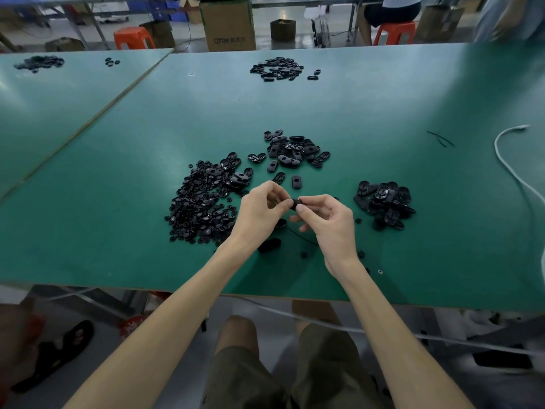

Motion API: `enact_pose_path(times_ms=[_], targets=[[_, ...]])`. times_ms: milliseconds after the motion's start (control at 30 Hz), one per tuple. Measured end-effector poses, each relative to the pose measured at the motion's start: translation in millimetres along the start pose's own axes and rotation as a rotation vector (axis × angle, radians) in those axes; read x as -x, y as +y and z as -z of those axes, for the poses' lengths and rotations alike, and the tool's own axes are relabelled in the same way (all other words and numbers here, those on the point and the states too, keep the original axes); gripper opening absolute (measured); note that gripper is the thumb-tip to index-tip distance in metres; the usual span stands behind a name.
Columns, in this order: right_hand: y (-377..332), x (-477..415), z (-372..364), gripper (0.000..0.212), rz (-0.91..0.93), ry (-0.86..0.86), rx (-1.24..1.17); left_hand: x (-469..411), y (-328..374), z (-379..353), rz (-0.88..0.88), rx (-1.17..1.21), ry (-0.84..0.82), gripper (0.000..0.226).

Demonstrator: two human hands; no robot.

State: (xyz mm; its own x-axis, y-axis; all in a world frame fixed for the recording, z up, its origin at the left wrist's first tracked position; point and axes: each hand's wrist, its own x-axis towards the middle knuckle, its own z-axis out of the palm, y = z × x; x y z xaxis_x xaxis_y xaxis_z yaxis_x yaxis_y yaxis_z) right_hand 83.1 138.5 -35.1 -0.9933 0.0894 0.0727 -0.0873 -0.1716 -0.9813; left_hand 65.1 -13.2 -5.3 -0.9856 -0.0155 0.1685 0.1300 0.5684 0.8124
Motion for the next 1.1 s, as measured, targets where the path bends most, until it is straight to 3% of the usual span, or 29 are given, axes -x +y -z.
enact_pose_path(times_ms=[133,233,467,600,734,967,1100], targets=[[-0.3,-0.6,0.3,0.009,0.010,0.005,-0.012,-3.9,-4.0,4.9,0.021,0.079,-0.022,0.019],[0.0,-0.8,0.9,0.009,0.015,0.004,-0.014,-5.5,-7.0,4.4,-0.004,0.120,-0.090,0.012],[4.1,-2.3,2.1,0.006,0.009,0.007,0.035,-4.0,-8.9,-0.5,0.022,0.348,0.022,0.016],[6.2,-2.3,1.7,0.007,0.005,-0.019,0.117,-4.0,-2.5,-4.8,0.098,0.485,-0.021,0.014],[4.9,-2.0,1.5,0.006,0.005,-0.017,0.137,-3.8,-0.8,-7.1,0.074,0.445,-0.095,0.006],[6.1,-2.9,0.4,0.004,0.018,0.031,0.120,-6.9,-5.2,3.6,0.013,0.380,-0.075,0.009],[6.7,-4.7,1.4,0.006,0.012,0.027,0.063,-4.1,-7.2,7.2,0.009,0.376,-0.163,0.016]])
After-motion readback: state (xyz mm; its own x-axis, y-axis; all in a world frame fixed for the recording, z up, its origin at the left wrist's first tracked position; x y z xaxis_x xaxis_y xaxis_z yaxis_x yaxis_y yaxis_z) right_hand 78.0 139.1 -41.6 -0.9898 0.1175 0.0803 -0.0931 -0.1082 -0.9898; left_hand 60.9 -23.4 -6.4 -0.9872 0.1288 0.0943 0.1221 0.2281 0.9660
